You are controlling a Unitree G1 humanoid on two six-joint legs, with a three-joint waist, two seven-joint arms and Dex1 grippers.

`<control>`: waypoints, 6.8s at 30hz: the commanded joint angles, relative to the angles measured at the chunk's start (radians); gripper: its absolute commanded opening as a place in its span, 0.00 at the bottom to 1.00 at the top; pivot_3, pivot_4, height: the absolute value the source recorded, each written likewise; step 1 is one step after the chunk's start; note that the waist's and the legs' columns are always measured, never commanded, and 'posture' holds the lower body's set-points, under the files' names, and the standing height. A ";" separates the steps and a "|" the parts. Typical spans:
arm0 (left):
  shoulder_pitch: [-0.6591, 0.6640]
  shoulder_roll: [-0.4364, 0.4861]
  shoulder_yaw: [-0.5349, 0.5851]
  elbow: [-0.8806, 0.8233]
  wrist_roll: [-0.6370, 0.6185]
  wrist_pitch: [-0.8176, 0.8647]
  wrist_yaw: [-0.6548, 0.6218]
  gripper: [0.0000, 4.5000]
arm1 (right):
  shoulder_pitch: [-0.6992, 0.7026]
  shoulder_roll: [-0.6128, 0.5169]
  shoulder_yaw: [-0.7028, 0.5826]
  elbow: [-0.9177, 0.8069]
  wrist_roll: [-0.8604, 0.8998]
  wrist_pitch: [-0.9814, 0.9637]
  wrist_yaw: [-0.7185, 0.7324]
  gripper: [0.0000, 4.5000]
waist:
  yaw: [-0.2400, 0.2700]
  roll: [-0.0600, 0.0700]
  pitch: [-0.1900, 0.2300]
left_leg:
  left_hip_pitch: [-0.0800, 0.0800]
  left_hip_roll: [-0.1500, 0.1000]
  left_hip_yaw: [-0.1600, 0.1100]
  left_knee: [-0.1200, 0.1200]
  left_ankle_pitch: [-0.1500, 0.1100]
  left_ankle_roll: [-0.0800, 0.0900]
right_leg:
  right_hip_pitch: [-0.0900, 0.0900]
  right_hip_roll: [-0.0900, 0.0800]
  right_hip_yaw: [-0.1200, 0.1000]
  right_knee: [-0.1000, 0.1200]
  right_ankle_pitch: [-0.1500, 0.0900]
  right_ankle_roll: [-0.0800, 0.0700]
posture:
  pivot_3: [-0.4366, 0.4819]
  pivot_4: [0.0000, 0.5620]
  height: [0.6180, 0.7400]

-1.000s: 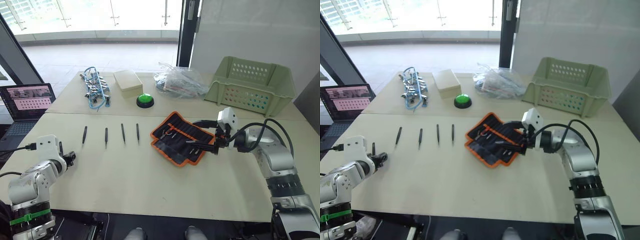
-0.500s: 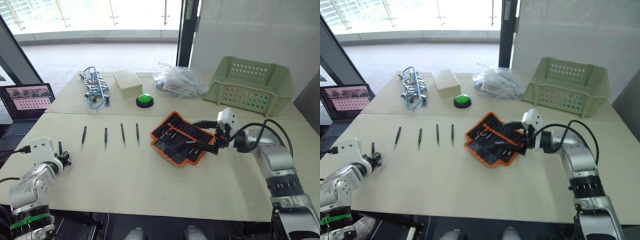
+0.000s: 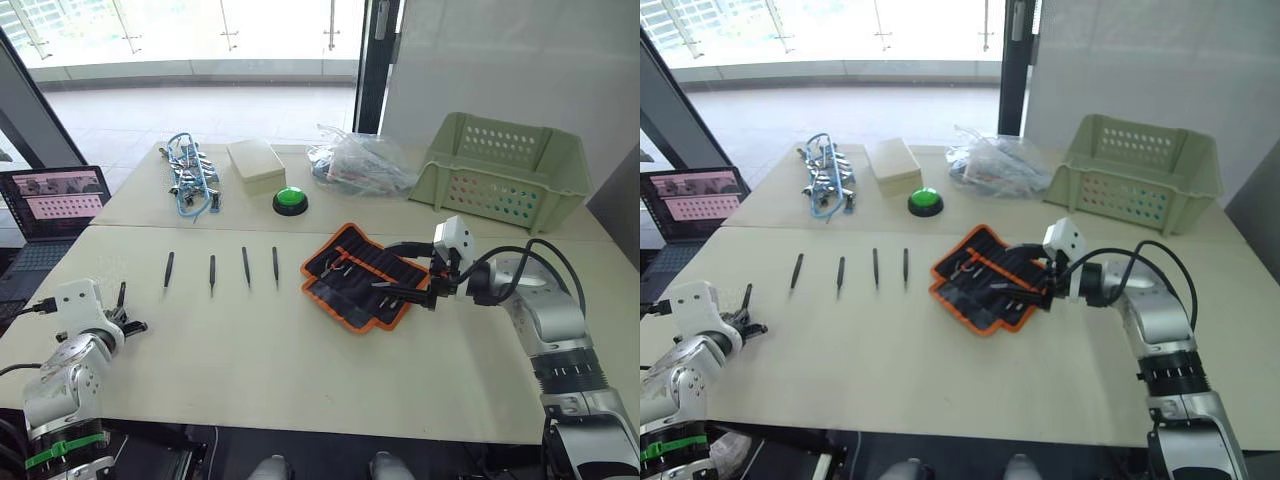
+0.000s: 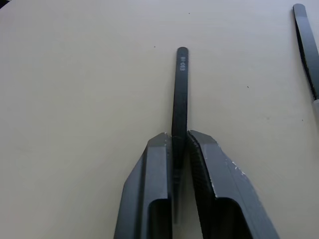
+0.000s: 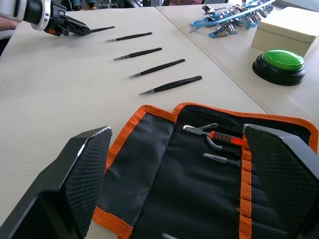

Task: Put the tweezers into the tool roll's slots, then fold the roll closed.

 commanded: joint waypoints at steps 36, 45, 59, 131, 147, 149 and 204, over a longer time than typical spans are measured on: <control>-0.377 0.199 -0.489 -0.214 -0.135 0.017 -0.583 0.00 | 0.190 -0.013 -0.093 -0.160 -0.036 0.021 -0.265 1.00 | -0.011 -0.008 0.004 | -0.003 0.000 0.000 0.000 0.000 0.000 | -0.002 0.000 -0.001 0.000 0.000 0.000 | 0.48 0.27 1.00; -0.445 0.101 -0.609 -0.239 -0.130 0.121 -0.555 0.00 | 0.195 0.046 -0.119 -0.074 -0.033 0.015 -0.328 0.52 | -0.024 -0.008 0.005 | -0.002 0.000 0.000 0.001 0.000 0.000 | -0.001 0.000 -0.001 0.000 0.000 0.000 | 0.48 0.27 1.00; -0.436 0.014 -0.682 -0.261 -0.115 0.235 -0.483 0.00 | -0.025 0.166 -0.035 0.376 -0.149 -0.132 -0.317 0.00 | -0.028 -0.008 0.005 | -0.003 0.000 0.000 0.002 0.001 -0.001 | -0.001 0.001 0.000 0.000 0.000 0.000 | 0.48 0.27 1.00; -0.885 -0.417 -0.799 1.002 0.296 -0.445 -0.577 0.00 | 0.027 0.186 -0.021 0.589 -0.210 -0.325 -0.168 0.00 | -0.031 -0.009 0.004 | 0.010 -0.001 0.000 0.009 0.000 0.001 | 0.017 0.001 -0.002 -0.001 0.000 0.003 | 0.48 0.27 1.00; -0.830 -0.378 -0.728 0.924 0.327 -0.431 -0.578 0.61 | 0.010 0.204 -0.028 0.608 -0.224 -0.360 -0.186 0.00 | -0.050 -0.009 0.004 | 0.011 0.000 0.000 0.008 0.000 0.001 | 0.017 0.001 -0.002 0.000 0.000 0.003 | 0.48 0.27 1.00; -0.798 -0.356 -0.709 0.835 0.318 -0.409 -0.562 0.75 | 0.006 0.199 -0.012 0.621 -0.252 -0.376 -0.202 0.00 | -0.056 -0.009 0.004 | 0.012 0.000 0.000 0.008 0.000 0.001 | 0.017 0.001 -0.002 0.000 0.000 0.003 | 0.48 0.27 1.00; 0.718 -0.373 0.088 -0.436 -0.175 -0.652 -0.350 0.99 | -0.069 0.201 -0.028 0.769 -0.238 -0.447 -0.165 0.00 | -0.024 -0.010 0.003 | 0.014 0.005 0.003 -0.004 -0.001 0.001 | 0.020 0.004 -0.001 -0.015 0.002 -0.001 | 0.48 0.27 1.00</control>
